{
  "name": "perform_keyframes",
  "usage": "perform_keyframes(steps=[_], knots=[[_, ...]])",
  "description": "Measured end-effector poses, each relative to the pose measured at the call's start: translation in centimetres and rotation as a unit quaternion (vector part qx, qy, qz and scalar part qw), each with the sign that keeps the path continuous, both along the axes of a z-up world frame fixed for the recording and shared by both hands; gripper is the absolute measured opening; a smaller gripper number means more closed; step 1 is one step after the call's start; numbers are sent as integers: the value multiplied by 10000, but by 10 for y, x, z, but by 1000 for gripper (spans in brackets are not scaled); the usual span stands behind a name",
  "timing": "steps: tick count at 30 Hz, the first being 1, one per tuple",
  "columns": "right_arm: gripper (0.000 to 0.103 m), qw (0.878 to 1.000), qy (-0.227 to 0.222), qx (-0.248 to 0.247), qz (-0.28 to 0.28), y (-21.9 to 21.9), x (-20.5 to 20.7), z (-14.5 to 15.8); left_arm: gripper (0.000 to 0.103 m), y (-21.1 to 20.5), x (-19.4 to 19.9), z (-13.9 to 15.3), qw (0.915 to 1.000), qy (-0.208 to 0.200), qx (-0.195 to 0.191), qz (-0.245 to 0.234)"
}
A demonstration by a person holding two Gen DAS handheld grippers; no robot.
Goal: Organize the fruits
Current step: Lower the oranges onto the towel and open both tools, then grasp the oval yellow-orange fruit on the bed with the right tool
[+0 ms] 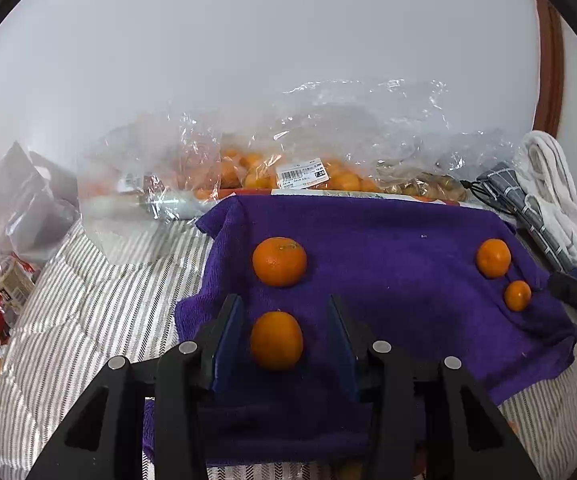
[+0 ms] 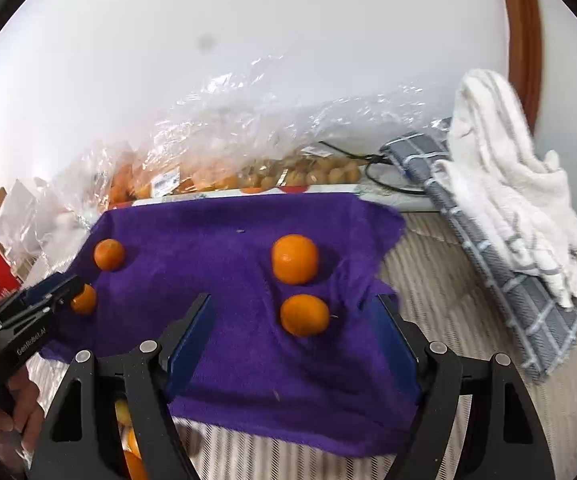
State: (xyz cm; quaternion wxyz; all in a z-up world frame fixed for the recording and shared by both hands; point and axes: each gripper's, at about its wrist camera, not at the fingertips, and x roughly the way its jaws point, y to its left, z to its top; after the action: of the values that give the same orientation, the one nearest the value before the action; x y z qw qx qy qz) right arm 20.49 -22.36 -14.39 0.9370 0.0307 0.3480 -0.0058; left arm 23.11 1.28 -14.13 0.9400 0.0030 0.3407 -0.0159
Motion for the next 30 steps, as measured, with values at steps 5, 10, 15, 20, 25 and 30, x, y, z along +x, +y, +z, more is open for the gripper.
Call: perform_keyframes(steps=[5, 10, 15, 20, 25, 30], knots=[[76, 9997, 182, -111, 80, 0, -22, -1, 41, 4, -10, 8, 10000, -76, -29, 13], [57, 9987, 313, -95, 382, 14, -48, -8, 41, 12, -24, 14, 9999, -100, 3, 90], [51, 9955, 465, 83, 822, 37, -63, -18, 41, 31, -56, 7, 9999, 93, -117, 46], [54, 9897, 697, 579, 1104, 53, -64, -29, 41, 47, -90, 3, 9997, 150, -200, 17], [55, 9857, 882, 733, 1233, 66, -61, -38, 41, 52, -104, -7, 9993, 210, -319, -19], [55, 9823, 1112, 812, 1271, 75, -50, -50, 41, 52, -105, -15, 9986, 357, -396, -70]])
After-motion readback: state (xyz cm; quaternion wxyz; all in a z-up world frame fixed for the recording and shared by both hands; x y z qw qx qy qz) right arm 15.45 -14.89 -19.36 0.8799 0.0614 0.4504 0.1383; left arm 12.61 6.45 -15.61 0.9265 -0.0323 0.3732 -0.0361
